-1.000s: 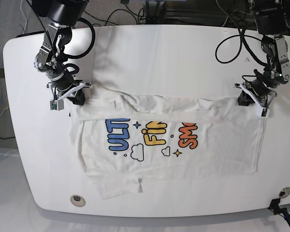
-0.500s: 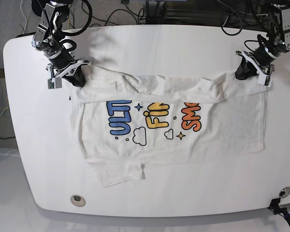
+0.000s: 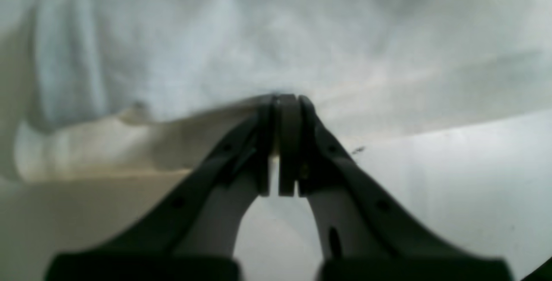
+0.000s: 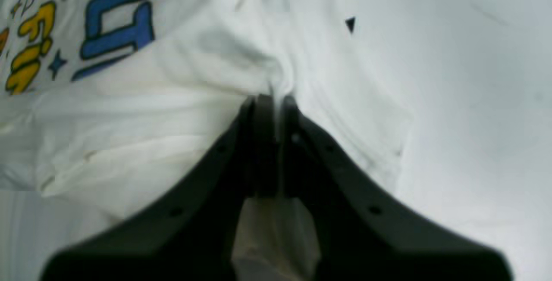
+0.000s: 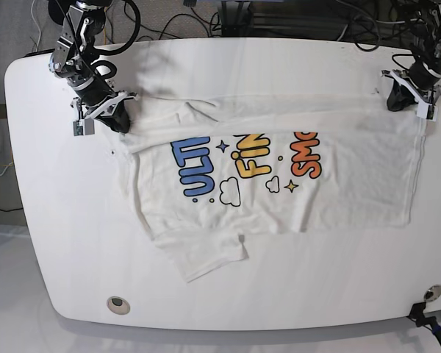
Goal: Fold the T-shirt properly
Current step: 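Release the fold and move the left gripper back toward the collar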
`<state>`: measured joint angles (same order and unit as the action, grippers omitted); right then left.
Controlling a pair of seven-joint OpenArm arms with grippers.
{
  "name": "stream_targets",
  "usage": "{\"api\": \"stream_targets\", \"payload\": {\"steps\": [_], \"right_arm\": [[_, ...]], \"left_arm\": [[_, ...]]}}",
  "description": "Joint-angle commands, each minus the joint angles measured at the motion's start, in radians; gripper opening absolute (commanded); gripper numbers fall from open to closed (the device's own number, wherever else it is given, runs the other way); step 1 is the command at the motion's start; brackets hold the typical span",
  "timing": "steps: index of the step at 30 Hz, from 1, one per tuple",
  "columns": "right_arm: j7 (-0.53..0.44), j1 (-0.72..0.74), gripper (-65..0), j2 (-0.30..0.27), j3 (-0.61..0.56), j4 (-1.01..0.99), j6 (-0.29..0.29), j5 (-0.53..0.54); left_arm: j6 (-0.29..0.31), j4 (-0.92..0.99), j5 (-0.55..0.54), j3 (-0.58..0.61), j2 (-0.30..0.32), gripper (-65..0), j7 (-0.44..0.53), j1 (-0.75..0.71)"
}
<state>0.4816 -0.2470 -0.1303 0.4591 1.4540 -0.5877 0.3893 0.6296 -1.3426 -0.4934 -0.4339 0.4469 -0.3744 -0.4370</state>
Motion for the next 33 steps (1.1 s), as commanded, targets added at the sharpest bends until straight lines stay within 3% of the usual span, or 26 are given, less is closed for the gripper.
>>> {"api": "stream_targets", "payload": {"steps": [1,5,12,15,16,22,30,33], "right_arm": [[0.076,-0.011,-65.0,-0.009,0.003,0.000,0.022,-0.068],[0.073,-0.012,-65.0,-0.010,-0.001,0.003,0.025,-0.068],[0.068,-0.006,-65.0,-0.009,0.001,0.001,0.022,-0.065],[0.071,-0.008,-65.0,-0.010,0.002,0.001,0.023,-0.065],[0.017,0.000,-65.0,-0.010,0.001,-0.006,0.003,-0.016],[0.021,0.000,-65.0,-0.010,0.006,-0.013,0.004,-0.013],[0.021,-0.005,-65.0,-0.010,0.000,-0.018,0.008,-0.011],[0.019,-0.006,-65.0,-0.011,-0.001,-0.017,0.007,-0.009]], "left_arm": [[-0.016,-0.003,0.033,-0.021,0.020,-64.3,-0.067,-0.004],[-0.006,-0.021,0.006,-0.009,0.038,-57.8,-0.114,0.009],[-0.002,-0.059,-0.022,0.016,0.043,-30.9,-0.123,0.020],[0.001,-0.066,-0.021,0.019,0.043,-30.7,-0.091,0.017],[-0.021,-0.058,-0.027,0.016,0.041,-30.5,-0.113,0.022],[-0.059,-0.115,-0.136,-0.046,0.042,-29.5,-0.083,-0.002],[-0.038,-0.179,-0.129,-0.290,-0.023,-31.1,-0.091,-0.054],[-0.023,-0.167,-0.121,-0.316,-0.018,-32.4,-0.102,-0.061]]}}
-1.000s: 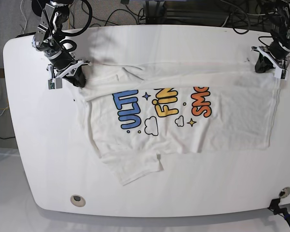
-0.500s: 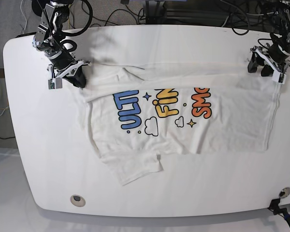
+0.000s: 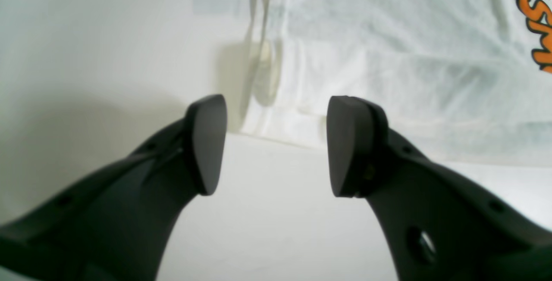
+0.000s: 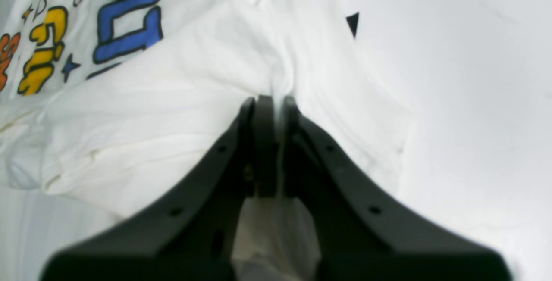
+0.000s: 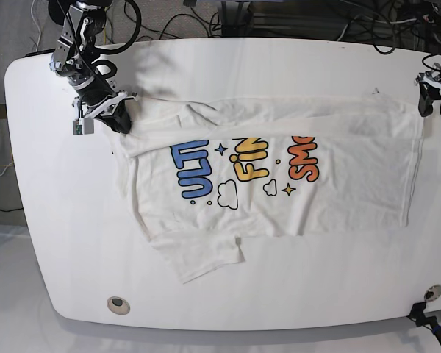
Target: Fold the T-shirt properly
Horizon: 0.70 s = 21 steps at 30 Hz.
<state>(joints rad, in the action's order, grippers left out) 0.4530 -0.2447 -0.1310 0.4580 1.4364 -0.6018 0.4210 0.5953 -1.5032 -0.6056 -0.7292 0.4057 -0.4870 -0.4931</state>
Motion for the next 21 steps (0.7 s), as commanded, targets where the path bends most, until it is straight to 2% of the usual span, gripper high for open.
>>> {"api": "stream_targets", "payload": {"steps": [1,3,6,10,12,13,18,21], "right_arm": [[0.048,-0.006,-65.0,-0.009,0.004,-0.003,0.021,-0.042],[0.048,-0.006,-65.0,-0.011,0.001,0.001,0.021,-0.042],[0.049,-0.004,-65.0,-0.011,0.002,0.001,0.021,-0.042],[0.040,-0.004,-65.0,-0.011,0.004,0.005,0.017,-0.045],[0.038,-0.005,-65.0,-0.010,0.005,0.003,0.017,-0.046],[0.006,0.005,-65.0,-0.014,0.008,-0.001,0.001,-0.010],[0.004,0.005,-65.0,-0.017,0.008,-0.004,0.002,0.000],[0.001,0.007,-65.0,-0.018,0.009,-0.010,-0.003,0.003]], "left_arm": [[0.014,-0.003,-0.007,-0.024,0.024,-33.4,0.006,-0.003],[0.025,0.003,-0.001,-0.023,0.023,-36.8,0.002,-0.001],[0.035,0.010,0.004,-0.031,0.025,-47.1,0.008,0.000],[0.049,0.015,0.004,-0.031,0.018,-64.5,-0.004,0.009],[0.052,0.019,0.002,-0.026,0.016,-65.0,-0.007,0.012],[0.046,0.018,0.008,-0.040,0.010,-63.0,-0.011,0.009],[0.048,-0.005,-0.020,-0.139,-0.012,-60.9,-0.008,0.002],[0.042,-0.001,-0.048,-0.165,-0.018,-54.8,-0.037,0.009]]}}
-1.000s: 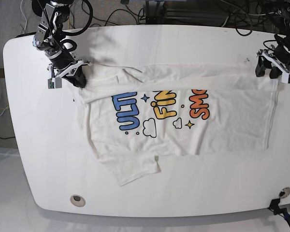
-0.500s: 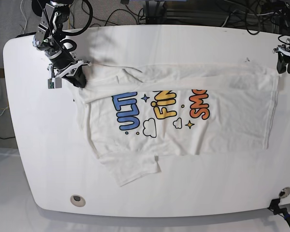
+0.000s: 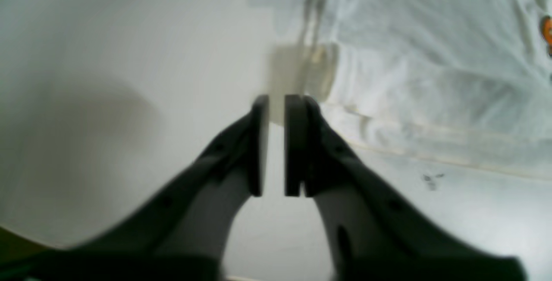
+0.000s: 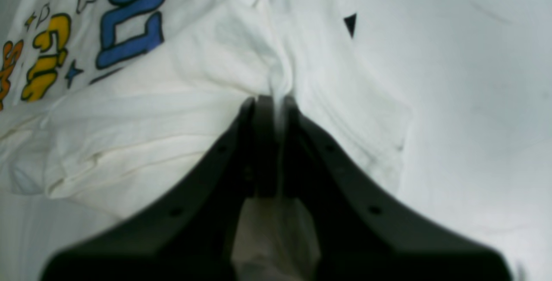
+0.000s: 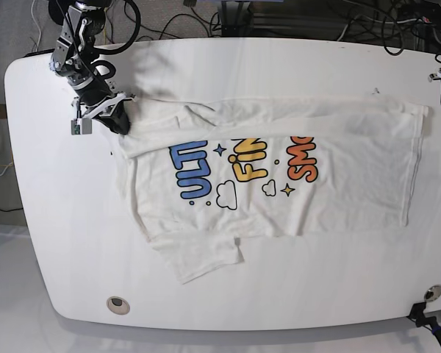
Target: Fold the T-shirt properly
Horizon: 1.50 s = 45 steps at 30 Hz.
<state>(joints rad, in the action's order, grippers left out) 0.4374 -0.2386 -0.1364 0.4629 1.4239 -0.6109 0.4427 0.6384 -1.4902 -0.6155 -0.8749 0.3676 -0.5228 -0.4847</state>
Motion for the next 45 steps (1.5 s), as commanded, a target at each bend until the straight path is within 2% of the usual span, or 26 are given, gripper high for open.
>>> {"api": "stream_targets", "payload": {"steps": [1,7,12,16,21,22,27,40,43,45], "right_arm": [[0.012,0.000,-65.0,-0.011,0.004,0.003,0.006,-0.021],[0.013,0.001,-65.0,-0.012,0.003,0.001,0.005,-0.021],[0.009,0.005,-65.0,-0.013,0.002,0.001,0.003,-0.020],[0.004,0.001,-65.0,-0.011,0.005,0.004,0.004,-0.022],[0.006,0.002,-65.0,-0.014,0.005,0.000,0.007,-0.020],[-0.022,0.007,-64.0,-0.018,0.005,0.008,0.000,0.007],[-0.029,0.006,-64.3,-0.017,0.007,0.008,-0.001,0.012],[-0.027,0.005,-64.6,-0.020,0.007,0.008,-0.002,0.011],[-0.031,0.005,-64.9,-0.020,0.004,0.007,-0.003,0.013],[-0.029,0.007,-65.0,-0.019,0.005,0.007,-0.003,0.012]], "left_arm": [[0.000,-0.011,-0.043,-0.014,0.024,-52.5,-0.018,0.007],[0.000,0.003,-0.090,0.033,0.045,-47.1,-0.082,0.078],[-0.002,0.024,-0.130,0.122,0.059,-46.4,-0.055,0.134],[0.004,0.160,-0.155,0.177,0.054,-43.2,-0.072,0.202],[0.011,0.313,-0.224,0.184,0.050,-39.0,-0.115,0.254],[0.010,0.299,-0.165,0.193,0.051,-40.6,-0.095,0.261],[0.020,0.338,-0.126,0.237,0.054,-40.6,-0.069,0.278],[0.036,0.354,-0.118,0.274,0.050,-41.3,-0.110,0.314],[0.040,0.369,-0.120,0.281,0.050,-44.2,-0.104,0.322],[0.043,0.386,-0.120,0.289,0.051,-50.1,-0.102,0.330]]}}
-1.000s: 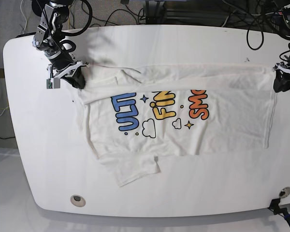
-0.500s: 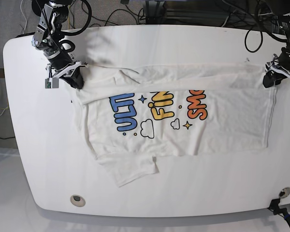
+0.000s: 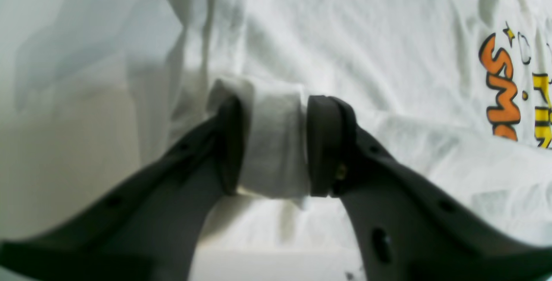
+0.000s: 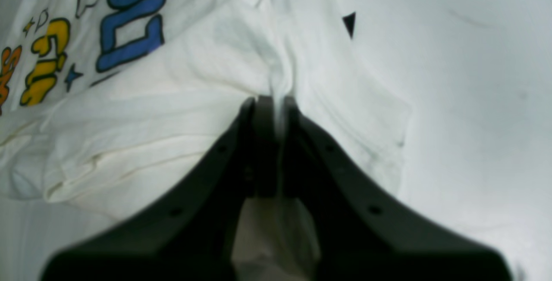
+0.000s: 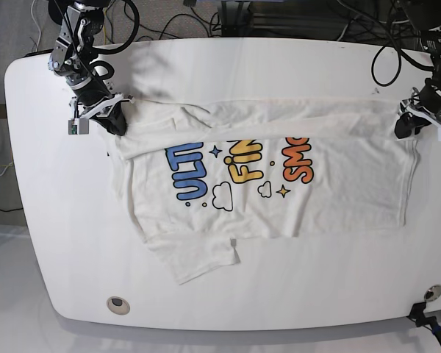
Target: Fold the T-shirt properly
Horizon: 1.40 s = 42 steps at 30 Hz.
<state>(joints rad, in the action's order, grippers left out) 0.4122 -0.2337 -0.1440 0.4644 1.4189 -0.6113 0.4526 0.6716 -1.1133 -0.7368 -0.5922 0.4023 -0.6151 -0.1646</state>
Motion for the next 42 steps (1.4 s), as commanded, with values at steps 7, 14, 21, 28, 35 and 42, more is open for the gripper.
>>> {"api": "stream_targets", "payload": {"steps": [7,14,21,28,35,42], "right_arm": [[0.022,-0.002,-64.6,-0.013,-0.002,0.012,-0.003,-0.002],[0.045,-0.007,-65.0,-0.009,0.003,0.020,-0.007,-0.005],[0.061,-0.049,-65.0,-0.016,-0.003,0.064,-0.012,-0.008],[0.060,-0.099,-65.0,-0.069,-0.002,0.099,-0.015,-0.009],[0.069,-0.120,-65.0,-0.103,0.008,0.109,-0.025,-0.004],[0.070,-0.105,-42.5,-0.099,0.004,0.147,-0.035,0.016]], "left_arm": [[0.001,0.019,0.006,0.005,0.015,-63.0,-0.031,0.015],[-0.006,0.019,0.012,0.003,0.039,-65.0,-0.051,0.012],[0.003,0.021,0.063,0.009,0.088,-65.0,-0.058,-0.010],[0.027,0.022,0.058,0.011,0.111,-65.0,-0.086,-0.039],[0.027,-0.033,0.016,-0.033,0.122,-65.0,-0.112,-0.116],[0.027,-0.019,0.032,-0.029,0.107,-44.0,-0.164,-0.113]]}}
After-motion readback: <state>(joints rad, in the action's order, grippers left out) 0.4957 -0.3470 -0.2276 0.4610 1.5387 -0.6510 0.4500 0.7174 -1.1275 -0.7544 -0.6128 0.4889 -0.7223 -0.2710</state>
